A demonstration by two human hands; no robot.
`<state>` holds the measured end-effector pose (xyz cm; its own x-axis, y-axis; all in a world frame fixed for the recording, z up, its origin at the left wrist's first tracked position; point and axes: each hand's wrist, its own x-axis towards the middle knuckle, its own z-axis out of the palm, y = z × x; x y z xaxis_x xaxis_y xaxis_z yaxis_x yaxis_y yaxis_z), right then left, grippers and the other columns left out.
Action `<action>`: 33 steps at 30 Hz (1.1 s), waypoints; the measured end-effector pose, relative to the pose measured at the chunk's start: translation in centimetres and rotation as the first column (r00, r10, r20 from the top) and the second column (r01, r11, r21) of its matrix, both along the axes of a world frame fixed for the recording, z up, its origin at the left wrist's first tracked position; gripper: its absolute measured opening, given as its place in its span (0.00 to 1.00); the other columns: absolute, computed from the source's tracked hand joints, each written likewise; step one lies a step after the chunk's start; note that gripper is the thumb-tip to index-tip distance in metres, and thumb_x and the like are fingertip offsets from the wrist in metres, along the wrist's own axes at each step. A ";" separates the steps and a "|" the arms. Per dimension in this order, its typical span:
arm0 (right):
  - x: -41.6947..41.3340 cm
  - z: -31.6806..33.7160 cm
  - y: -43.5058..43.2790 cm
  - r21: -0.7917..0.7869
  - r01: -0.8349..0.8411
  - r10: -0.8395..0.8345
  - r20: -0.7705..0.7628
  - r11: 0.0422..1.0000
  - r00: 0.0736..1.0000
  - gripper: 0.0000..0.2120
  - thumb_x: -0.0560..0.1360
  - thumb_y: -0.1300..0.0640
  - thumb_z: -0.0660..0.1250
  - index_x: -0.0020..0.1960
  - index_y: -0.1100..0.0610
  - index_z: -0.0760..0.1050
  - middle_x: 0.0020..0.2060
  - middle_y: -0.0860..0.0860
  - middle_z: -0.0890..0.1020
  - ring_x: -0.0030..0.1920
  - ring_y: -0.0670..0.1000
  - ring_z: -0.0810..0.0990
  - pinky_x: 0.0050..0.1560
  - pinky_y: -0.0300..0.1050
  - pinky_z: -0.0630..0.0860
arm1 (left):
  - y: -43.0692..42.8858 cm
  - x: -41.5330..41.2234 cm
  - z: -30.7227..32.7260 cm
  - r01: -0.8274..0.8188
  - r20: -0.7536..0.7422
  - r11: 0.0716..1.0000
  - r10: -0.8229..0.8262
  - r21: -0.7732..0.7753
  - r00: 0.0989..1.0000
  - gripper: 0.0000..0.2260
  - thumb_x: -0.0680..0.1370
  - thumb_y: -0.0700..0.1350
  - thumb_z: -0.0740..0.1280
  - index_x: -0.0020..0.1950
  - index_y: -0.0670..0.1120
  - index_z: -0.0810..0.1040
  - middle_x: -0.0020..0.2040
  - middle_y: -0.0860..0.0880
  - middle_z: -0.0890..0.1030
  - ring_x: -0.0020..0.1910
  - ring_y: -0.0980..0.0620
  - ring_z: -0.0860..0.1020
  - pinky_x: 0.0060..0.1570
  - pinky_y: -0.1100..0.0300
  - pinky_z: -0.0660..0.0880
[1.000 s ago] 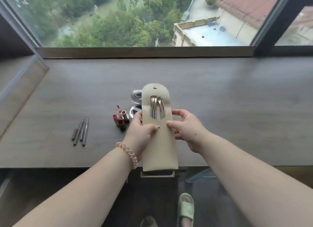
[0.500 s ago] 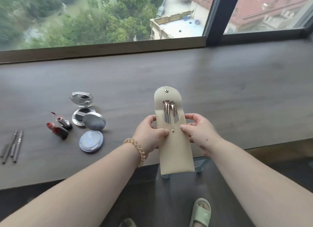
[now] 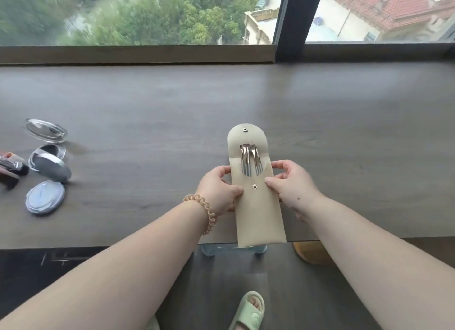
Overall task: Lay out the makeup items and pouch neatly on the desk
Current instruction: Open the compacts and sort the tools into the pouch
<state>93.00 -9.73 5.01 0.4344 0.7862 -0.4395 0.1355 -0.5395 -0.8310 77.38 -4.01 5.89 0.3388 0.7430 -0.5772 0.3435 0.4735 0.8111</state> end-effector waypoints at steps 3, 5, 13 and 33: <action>1.7 -0.5 0.2 -0.027 -0.039 0.041 0.070 0.999 0.997 0.14 0.72 0.62 0.67 0.55 0.51 0.74 0.40 0.56 0.81 0.42 0.54 0.82 0.43 0.48 0.78 | 0.0 1.6 -1.0 -0.014 -0.049 0.999 0.015 0.029 0.999 0.18 0.74 0.33 0.67 0.59 0.50 0.73 0.33 0.49 0.78 0.33 0.49 0.80 0.41 0.46 0.81; 2.3 -0.9 0.6 -0.035 -0.055 0.059 0.109 0.998 0.992 0.13 0.72 0.62 0.67 0.55 0.51 0.74 0.41 0.57 0.82 0.43 0.55 0.82 0.45 0.49 0.78 | 0.0 2.4 -1.7 -0.021 -0.085 0.999 0.025 0.049 0.996 0.18 0.73 0.34 0.68 0.60 0.50 0.73 0.33 0.50 0.78 0.33 0.49 0.80 0.42 0.46 0.81; 3.2 -2.2 1.7 -0.038 -0.053 0.061 0.239 0.998 0.969 0.14 0.74 0.61 0.66 0.60 0.53 0.73 0.39 0.52 0.79 0.41 0.51 0.78 0.41 0.43 0.71 | 1.0 4.0 -3.3 0.039 -0.210 0.980 0.003 0.197 0.978 0.20 0.72 0.39 0.68 0.62 0.52 0.74 0.36 0.52 0.79 0.38 0.52 0.81 0.41 0.59 0.79; 9.8 -2.9 1.3 -0.142 -0.006 0.068 0.437 0.990 0.897 0.16 0.75 0.57 0.66 0.62 0.52 0.72 0.40 0.50 0.78 0.46 0.52 0.76 0.45 0.44 0.69 | 0.7 11.7 -3.9 0.228 -0.422 0.909 -0.065 0.350 0.904 0.18 0.72 0.46 0.65 0.61 0.56 0.73 0.50 0.53 0.81 0.52 0.50 0.78 0.50 0.57 0.75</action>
<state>102.81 -8.47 2.13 0.5795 0.7528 -0.3121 0.4924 -0.6286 -0.6020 89.04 -3.33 1.95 0.2675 0.8913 -0.3661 0.7112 0.0737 0.6992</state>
